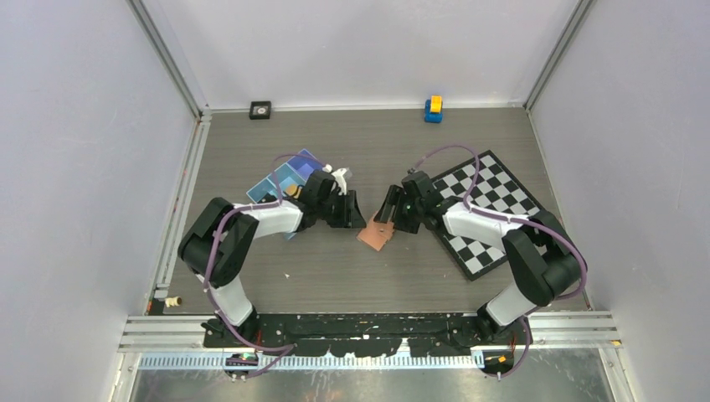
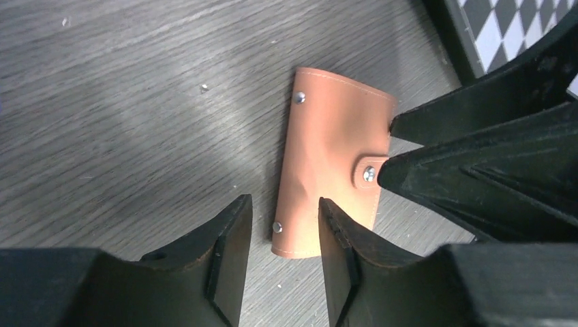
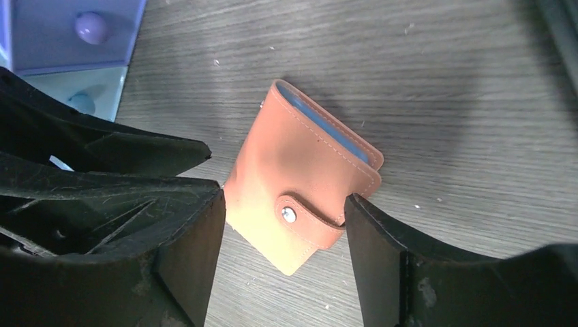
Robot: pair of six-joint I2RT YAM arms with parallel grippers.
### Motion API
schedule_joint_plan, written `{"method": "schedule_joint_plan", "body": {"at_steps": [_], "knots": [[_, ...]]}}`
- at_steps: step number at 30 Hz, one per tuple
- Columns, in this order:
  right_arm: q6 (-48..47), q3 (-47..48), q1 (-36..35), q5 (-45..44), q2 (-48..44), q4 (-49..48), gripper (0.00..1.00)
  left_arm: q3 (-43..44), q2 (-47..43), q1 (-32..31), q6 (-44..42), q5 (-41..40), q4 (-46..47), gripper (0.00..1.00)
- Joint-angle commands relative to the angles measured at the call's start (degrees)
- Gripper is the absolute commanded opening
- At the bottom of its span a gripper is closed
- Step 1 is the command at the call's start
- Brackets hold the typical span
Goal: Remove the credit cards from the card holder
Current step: Open the card holder at the center of the board.
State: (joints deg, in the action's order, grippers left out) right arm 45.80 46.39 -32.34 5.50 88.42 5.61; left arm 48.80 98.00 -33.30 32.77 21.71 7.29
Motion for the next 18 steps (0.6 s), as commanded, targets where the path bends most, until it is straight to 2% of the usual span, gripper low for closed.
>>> {"method": "schedule_joint_plan", "body": {"at_steps": [1, 9, 16, 18], "knots": [[5.36, 0.88, -0.4, -0.55, 2.05, -0.22, 0.67, 3.1, 2.99, -0.17, 1.07, 2.57, -3.77, 0.43], [5.09, 1.34, -0.45, -3.4, 2.73, 1.6, 0.56, 4.44, 7.46, -0.16, 4.88, 9.16, -1.71, 0.44], [5.29, 1.12, -0.37, 0.13, 6.71, -3.04, 0.47, 4.35, 9.14, -0.17, 7.4, 13.52, 1.04, 0.42], [5.5, 1.03, 0.01, 1.36, 7.4, -3.79, 0.46, 4.18, 9.23, -0.16, 8.14, 14.8, 2.27, 0.39]]}}
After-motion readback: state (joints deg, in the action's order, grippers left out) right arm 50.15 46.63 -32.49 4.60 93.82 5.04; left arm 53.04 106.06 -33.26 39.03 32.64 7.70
